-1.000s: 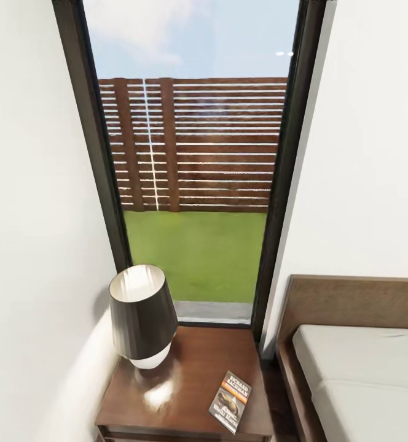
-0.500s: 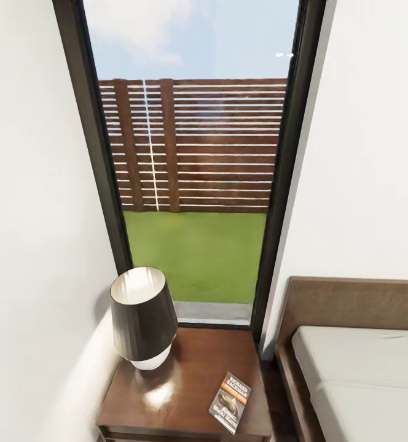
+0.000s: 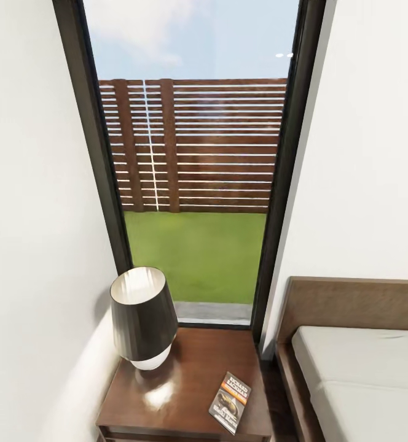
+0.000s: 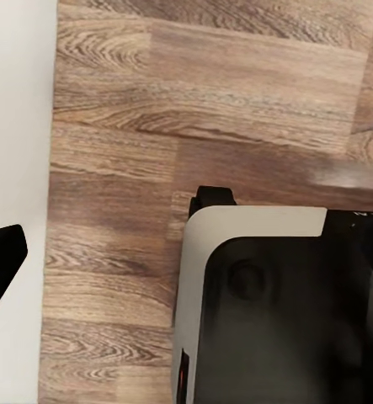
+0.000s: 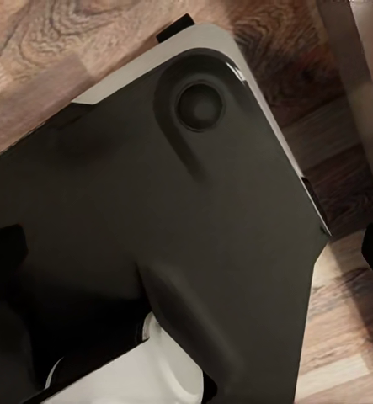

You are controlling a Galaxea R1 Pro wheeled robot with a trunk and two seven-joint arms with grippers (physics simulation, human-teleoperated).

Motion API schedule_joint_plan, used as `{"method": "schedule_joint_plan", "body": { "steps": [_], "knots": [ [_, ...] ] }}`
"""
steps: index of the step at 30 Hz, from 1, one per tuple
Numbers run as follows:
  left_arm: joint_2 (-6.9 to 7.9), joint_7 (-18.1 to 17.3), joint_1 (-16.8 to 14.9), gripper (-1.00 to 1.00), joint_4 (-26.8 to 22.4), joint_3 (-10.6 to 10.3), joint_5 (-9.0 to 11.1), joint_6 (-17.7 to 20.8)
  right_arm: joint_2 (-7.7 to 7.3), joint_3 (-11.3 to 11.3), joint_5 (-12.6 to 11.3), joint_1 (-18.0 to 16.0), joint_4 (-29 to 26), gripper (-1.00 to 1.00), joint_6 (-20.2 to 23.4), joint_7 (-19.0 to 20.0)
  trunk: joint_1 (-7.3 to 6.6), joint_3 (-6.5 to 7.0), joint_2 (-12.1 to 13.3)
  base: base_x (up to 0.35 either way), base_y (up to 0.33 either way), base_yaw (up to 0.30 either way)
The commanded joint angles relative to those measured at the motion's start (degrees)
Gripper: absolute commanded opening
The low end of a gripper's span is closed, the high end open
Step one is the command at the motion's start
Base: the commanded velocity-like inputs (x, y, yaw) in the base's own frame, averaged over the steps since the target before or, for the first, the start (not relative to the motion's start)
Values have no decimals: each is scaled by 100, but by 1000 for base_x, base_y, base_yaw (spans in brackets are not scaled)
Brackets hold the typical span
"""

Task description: In the bedroom, move the book from the bed onto either nightstand, and place the two sandals side by side next to the bed.

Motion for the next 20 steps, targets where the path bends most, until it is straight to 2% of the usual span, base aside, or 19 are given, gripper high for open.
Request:
{"method": "schedule_joint_plan", "body": {
  "steps": [1,13,20],
  "knots": [
    [1,-20,-4,100,-1,49,-59,-15,-2,17,-12,-6,4,100,14,-20,1,-8,-6,0,0,0],
    [4,41,-4,100,-16,57,-52,-9,9,65,-47,-6,4,100,8,-29,1,-8,-6,0,0,0],
    [4,164,-4,100,-17,50,-56,2,13,12,-24,-6,4,100,9,-29,1,-8,-6,0,0,0]
  ]
}}
